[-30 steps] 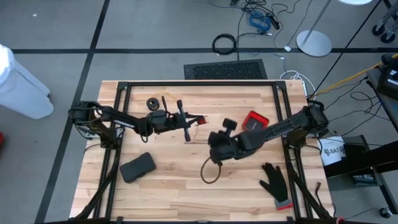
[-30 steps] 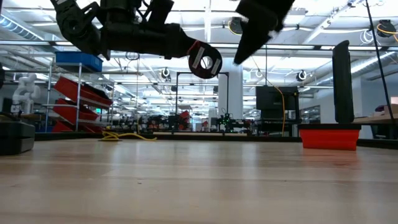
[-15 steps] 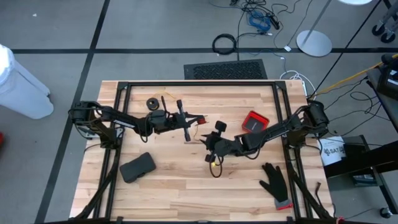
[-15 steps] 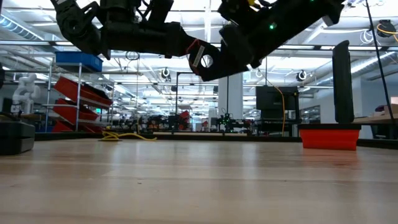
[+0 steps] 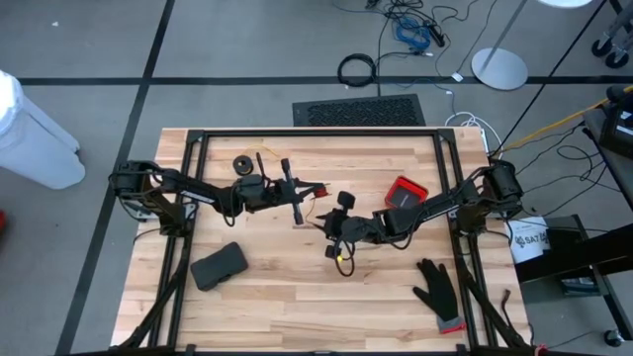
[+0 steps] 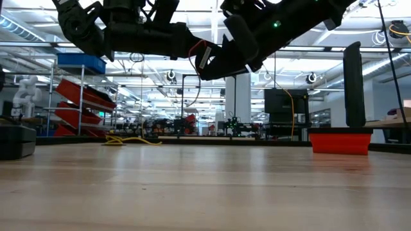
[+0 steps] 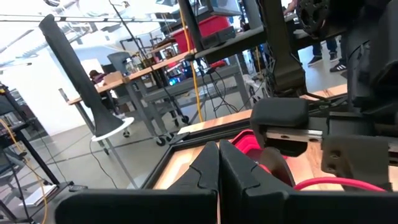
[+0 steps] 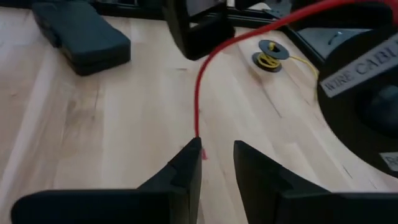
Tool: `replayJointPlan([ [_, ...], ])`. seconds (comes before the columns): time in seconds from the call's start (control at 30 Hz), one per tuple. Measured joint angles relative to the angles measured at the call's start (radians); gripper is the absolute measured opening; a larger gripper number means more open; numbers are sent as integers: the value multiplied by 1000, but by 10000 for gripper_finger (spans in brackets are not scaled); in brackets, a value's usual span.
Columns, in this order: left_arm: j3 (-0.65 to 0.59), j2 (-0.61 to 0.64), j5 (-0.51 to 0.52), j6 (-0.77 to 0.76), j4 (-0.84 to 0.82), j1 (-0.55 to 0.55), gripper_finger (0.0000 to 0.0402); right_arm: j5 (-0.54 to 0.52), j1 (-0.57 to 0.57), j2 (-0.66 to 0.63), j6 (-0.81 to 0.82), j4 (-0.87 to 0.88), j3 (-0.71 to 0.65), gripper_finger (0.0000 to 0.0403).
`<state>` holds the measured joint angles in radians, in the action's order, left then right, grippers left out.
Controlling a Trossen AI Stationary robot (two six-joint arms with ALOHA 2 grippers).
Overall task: Coil cords
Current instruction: Coil the red wire onto the black spool
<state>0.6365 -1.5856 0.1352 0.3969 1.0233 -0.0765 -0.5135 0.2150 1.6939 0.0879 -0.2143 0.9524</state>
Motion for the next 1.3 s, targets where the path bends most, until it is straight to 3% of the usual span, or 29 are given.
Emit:
replayJointPlan([
  [0.67, 0, 0, 0, -2, 11, 5, 0, 24, -14, 24, -7, -57, 0, 78],
  [0.8, 1, 0, 1, 1, 14, 7, 0, 69, -30, 83, -17, -133, 0, 66],
  [1.07, 1, 0, 3, 2, 9, 7, 0, 13, -13, 102, -52, -156, 0, 8],
  [1.3, 1, 1, 3, 2, 8, 7, 0, -38, 33, 46, -75, -124, 0, 6],
])
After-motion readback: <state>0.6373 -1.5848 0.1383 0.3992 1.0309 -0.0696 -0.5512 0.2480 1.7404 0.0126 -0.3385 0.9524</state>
